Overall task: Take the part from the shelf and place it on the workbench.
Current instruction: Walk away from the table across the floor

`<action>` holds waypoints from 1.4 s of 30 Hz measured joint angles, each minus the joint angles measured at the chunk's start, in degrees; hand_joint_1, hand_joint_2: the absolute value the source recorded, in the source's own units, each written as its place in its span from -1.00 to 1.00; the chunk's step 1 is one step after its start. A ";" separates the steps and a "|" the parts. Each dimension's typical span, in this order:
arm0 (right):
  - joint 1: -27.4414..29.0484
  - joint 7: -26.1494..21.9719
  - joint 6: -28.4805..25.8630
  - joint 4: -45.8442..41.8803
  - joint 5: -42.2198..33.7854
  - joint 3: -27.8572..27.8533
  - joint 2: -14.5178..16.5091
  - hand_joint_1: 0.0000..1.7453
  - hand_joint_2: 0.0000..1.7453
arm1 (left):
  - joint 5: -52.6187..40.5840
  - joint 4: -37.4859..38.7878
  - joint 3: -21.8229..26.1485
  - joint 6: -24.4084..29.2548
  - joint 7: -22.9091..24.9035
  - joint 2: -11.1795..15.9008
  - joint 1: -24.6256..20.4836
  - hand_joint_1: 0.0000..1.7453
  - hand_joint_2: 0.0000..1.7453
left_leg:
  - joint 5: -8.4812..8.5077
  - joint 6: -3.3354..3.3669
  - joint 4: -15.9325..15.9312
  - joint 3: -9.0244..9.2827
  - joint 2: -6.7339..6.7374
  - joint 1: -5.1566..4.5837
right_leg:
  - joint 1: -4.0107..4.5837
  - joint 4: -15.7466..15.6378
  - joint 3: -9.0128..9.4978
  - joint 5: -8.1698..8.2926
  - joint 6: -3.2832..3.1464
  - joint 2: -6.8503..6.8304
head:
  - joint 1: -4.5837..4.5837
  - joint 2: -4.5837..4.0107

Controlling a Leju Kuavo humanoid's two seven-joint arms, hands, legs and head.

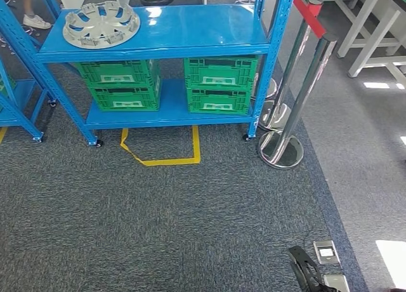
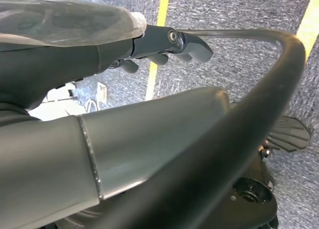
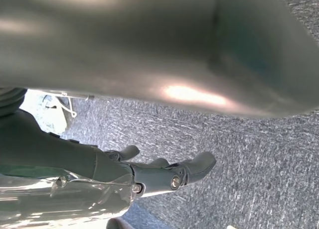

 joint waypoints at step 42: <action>0.25 0.04 0.11 0.20 -0.88 0.26 -0.33 -1.00 -1.00 | -0.16 0.04 -0.43 0.15 0.38 -0.27 0.21 -1.00 -1.00 | -6.03 -0.55 14.11 -9.15 -0.12 0.08 | 0.88 1.36 1.25 -1.35 -2.16 0.24 | -0.91 0.00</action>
